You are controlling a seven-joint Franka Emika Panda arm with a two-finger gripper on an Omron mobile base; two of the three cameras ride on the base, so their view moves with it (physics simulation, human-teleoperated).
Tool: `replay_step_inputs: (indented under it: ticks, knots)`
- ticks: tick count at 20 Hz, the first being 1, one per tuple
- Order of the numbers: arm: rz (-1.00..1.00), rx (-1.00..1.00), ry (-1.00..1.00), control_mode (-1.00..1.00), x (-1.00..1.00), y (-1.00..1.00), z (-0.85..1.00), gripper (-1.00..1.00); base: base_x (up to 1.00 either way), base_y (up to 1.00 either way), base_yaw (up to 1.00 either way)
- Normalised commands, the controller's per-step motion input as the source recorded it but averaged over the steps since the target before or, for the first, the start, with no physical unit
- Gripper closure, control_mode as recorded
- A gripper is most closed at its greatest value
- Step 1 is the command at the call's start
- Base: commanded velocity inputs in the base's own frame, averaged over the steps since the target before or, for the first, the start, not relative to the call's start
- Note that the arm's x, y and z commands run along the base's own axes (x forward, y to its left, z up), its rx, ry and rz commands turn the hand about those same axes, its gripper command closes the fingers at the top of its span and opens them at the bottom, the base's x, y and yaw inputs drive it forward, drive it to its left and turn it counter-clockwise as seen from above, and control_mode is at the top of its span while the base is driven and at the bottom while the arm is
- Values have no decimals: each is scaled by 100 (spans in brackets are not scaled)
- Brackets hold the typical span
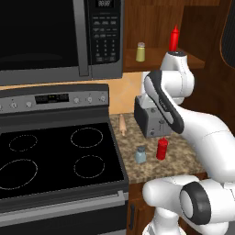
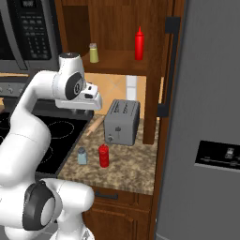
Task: Put the shaker and condiment bottle from the counter next to their counterparts in the cabinet.
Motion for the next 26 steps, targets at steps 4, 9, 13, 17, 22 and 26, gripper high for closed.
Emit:
replay_step_inputs:
  ticks: [4,9,13,17,22,26]
  knots:
    - [0,-6,-8,-100,-14,0,-1,-100,0,0,0]
    - [-10,0,-2,-100,-42,13,-20,-100,0,0,0]
    - [-5,-12,6,-100,-14,13,-53,-100,0,0,0]
    - [-18,-27,-8,-100,-21,35,-39,-100,0,0,0]
    - [-36,-8,-8,-100,-35,14,-59,-100,0,0,0]
    - [-10,0,-4,-100,-41,0,-54,-100,0,0,0]
